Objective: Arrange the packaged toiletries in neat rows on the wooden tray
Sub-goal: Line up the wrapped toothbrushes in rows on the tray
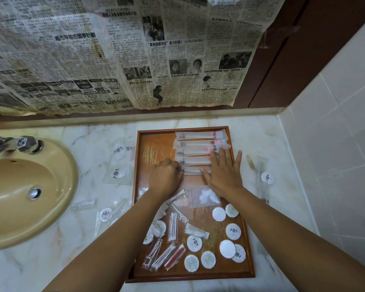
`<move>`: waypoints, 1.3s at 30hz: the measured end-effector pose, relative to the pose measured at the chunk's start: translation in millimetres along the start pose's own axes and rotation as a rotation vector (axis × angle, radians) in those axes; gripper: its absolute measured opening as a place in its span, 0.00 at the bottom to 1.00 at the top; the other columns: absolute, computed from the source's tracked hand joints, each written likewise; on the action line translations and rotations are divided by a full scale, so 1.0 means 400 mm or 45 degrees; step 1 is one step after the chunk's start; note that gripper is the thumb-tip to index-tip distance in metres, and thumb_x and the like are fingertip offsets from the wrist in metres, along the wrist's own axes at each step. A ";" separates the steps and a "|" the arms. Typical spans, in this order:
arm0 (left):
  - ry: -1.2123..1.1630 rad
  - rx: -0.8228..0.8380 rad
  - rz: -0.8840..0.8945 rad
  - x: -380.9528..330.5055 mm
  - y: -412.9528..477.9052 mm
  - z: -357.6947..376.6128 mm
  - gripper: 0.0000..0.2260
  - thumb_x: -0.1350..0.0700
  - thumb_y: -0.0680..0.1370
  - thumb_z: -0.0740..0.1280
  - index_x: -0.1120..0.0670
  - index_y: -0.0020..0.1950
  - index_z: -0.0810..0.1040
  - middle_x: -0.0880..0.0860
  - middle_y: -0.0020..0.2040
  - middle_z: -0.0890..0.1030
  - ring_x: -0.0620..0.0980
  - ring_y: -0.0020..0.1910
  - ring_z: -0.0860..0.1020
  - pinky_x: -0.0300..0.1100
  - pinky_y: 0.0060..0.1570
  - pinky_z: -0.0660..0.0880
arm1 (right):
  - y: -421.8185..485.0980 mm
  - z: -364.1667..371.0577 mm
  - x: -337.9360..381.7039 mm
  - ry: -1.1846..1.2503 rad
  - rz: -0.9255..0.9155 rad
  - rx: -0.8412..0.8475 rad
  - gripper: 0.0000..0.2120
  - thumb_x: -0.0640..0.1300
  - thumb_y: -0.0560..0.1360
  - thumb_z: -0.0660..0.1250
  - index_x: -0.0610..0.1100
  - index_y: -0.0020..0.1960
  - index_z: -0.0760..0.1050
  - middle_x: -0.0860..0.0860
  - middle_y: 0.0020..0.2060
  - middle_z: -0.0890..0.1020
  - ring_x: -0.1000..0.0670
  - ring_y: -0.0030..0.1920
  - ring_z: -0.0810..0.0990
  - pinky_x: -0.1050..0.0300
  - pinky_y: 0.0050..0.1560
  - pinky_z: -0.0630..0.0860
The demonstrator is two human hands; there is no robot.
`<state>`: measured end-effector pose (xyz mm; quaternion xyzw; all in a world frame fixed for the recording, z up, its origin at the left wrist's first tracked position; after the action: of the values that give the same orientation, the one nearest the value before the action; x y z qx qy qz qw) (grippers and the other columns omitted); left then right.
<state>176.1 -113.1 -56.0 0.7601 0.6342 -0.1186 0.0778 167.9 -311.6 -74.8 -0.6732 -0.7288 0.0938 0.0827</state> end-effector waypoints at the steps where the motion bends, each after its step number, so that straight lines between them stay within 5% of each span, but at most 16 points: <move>1: 0.001 0.004 0.000 0.001 0.000 0.002 0.08 0.47 0.79 0.68 0.49 0.52 0.83 0.50 0.50 0.82 0.54 0.47 0.80 0.50 0.49 0.76 | 0.000 0.002 -0.002 -0.010 0.000 0.009 0.41 0.70 0.78 0.35 0.46 0.83 0.48 0.41 0.82 0.52 0.38 0.82 0.44 0.27 0.73 0.31; 6: -0.023 0.021 -0.013 0.011 0.003 0.010 0.08 0.47 0.78 0.68 0.49 0.51 0.84 0.50 0.49 0.82 0.54 0.47 0.80 0.50 0.48 0.76 | -0.005 -0.016 -0.002 -0.029 -0.025 -0.028 0.39 0.69 0.79 0.37 0.48 0.83 0.51 0.40 0.82 0.52 0.37 0.82 0.42 0.28 0.73 0.29; 12: -0.029 -0.146 0.044 -0.021 -0.001 -0.023 0.16 0.44 0.76 0.65 0.54 0.55 0.81 0.53 0.51 0.80 0.55 0.50 0.77 0.48 0.45 0.74 | -0.001 -0.025 0.036 0.155 -0.167 -0.250 0.37 0.64 0.81 0.45 0.43 0.83 0.52 0.41 0.82 0.47 0.42 0.82 0.39 0.36 0.80 0.42; 17: -0.111 -0.215 0.095 -0.082 0.043 -0.022 0.22 0.44 0.81 0.62 0.56 0.71 0.71 0.58 0.68 0.72 0.57 0.65 0.71 0.52 0.64 0.70 | 0.064 -0.036 0.053 0.239 -0.152 -0.276 0.35 0.60 0.82 0.46 0.43 0.83 0.48 0.42 0.82 0.43 0.44 0.82 0.37 0.41 0.81 0.42; 21: -0.063 -0.041 0.161 -0.096 0.107 0.049 0.26 0.47 0.86 0.50 0.58 0.82 0.57 0.59 0.82 0.57 0.57 0.82 0.51 0.56 0.80 0.51 | 0.107 -0.022 0.051 0.213 -0.112 -0.280 0.34 0.59 0.84 0.47 0.42 0.83 0.48 0.42 0.82 0.43 0.44 0.82 0.38 0.42 0.81 0.43; 26: -0.014 0.133 0.172 -0.064 0.156 0.111 0.30 0.44 0.84 0.44 0.55 0.84 0.47 0.55 0.84 0.47 0.52 0.82 0.40 0.57 0.80 0.41 | 0.124 0.021 0.042 0.195 -0.061 -0.209 0.35 0.63 0.83 0.43 0.44 0.83 0.45 0.42 0.82 0.43 0.44 0.82 0.38 0.41 0.81 0.44; 39: -0.034 0.132 0.149 -0.058 0.152 0.129 0.29 0.43 0.85 0.45 0.54 0.84 0.47 0.53 0.84 0.45 0.51 0.82 0.38 0.59 0.79 0.41 | 0.135 0.008 0.018 0.292 -0.077 -0.137 0.37 0.65 0.82 0.42 0.43 0.83 0.45 0.46 0.83 0.45 0.47 0.82 0.38 0.42 0.81 0.42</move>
<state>227.6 -160.3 -101.2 0.7972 0.5806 -0.1566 0.0538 218.6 -300.4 -91.3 -0.6608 -0.7384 -0.0257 0.1319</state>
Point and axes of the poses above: each hand's wrist, its own y-axis towards the middle knuckle, its own z-axis out of the palm, x = y × z, the point moved 9 cm from there along y, towards the middle knuckle
